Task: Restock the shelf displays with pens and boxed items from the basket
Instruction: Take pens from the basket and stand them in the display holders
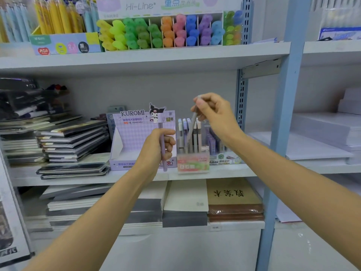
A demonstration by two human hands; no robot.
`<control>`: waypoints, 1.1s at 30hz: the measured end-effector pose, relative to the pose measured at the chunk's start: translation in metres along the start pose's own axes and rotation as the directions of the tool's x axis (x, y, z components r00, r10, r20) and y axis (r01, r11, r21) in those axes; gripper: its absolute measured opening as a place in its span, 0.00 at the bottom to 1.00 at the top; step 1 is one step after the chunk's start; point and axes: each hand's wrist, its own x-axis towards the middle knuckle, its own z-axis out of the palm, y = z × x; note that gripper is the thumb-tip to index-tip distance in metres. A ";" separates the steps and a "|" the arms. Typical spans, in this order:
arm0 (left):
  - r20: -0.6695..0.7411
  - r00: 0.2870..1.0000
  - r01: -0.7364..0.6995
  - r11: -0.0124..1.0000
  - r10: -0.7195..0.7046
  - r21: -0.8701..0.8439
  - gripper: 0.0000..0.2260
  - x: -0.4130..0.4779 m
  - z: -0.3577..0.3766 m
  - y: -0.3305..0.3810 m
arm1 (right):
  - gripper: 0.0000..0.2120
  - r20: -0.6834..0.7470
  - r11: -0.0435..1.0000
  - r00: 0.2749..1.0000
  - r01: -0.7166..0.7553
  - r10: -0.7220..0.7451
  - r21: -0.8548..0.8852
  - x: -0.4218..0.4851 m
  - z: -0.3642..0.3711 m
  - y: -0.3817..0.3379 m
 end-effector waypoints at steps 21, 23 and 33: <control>0.100 0.993 -0.082 0.989 0.070 0.122 0.06 0.005 -0.013 -0.032 | 0.04 0.126 0.957 0.991 -0.001 0.040 -0.289 0.007 0.019 0.050; 0.100 0.992 -0.090 0.988 0.078 0.128 0.07 0.004 -0.013 -0.033 | 0.04 0.087 0.934 0.996 0.015 0.017 -0.356 0.006 0.023 0.052; 0.132 0.980 -0.174 0.967 0.151 0.185 0.09 -0.001 -0.001 -0.024 | 0.10 0.175 0.986 0.981 -0.055 0.083 -0.157 -0.001 0.016 0.024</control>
